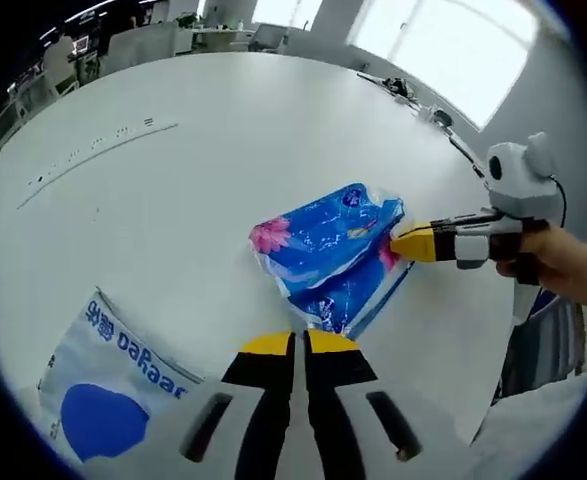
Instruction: Arrange the tabletop items into an orderly group along one side of the table until the central work area is clear of visible clutter.
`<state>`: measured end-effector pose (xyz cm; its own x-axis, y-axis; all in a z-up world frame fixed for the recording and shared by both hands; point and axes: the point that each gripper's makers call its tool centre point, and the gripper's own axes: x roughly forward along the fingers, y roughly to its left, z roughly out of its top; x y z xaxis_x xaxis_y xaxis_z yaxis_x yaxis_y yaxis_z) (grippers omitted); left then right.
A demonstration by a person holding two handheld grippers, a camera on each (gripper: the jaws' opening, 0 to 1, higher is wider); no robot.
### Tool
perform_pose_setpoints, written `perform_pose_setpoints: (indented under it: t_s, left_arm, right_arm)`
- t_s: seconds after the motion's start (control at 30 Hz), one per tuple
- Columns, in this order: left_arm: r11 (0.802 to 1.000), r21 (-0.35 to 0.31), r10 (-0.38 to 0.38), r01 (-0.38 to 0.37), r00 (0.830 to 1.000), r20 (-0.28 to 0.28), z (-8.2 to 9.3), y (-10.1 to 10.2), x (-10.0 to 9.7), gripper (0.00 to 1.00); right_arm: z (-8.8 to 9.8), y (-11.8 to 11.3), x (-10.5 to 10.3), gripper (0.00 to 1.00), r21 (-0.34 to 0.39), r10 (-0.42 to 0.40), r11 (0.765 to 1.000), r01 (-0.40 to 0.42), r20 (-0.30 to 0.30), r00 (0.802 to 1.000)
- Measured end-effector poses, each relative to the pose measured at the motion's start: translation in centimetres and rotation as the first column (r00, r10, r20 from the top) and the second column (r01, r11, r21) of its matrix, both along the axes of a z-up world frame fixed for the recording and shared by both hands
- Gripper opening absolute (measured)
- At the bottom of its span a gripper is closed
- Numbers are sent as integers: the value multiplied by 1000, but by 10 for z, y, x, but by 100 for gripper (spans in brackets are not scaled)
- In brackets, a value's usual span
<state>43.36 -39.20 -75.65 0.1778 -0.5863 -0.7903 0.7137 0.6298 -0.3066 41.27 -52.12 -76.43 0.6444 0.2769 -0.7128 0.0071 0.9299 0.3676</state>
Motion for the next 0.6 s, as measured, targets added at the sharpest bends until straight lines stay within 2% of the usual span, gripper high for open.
perform_pose_setpoints:
  t_s: [0.33, 0.4, 0.5, 0.6]
  left_arm:
    - [998, -30, 48, -49, 999, -23, -4, 2, -1, 0]
    - [996, -41, 81, -83, 996, -43, -3, 2, -1, 0]
    - [997, -38, 70, -71, 997, -21, -3, 2, 0, 1]
    - [995, -42, 92, -91, 996, 13, 2, 6, 6, 7]
  right_arm:
    - [-1, 1, 2, 0, -13, 35, 999, -34, 17, 999]
    - [-1, 1, 2, 0, -18, 37, 999, -37, 22, 999]
    - [0, 2, 2, 1, -20, 42, 999, -41, 29, 999]
    - [1, 0, 1, 5, -38, 44, 998, -43, 38, 998]
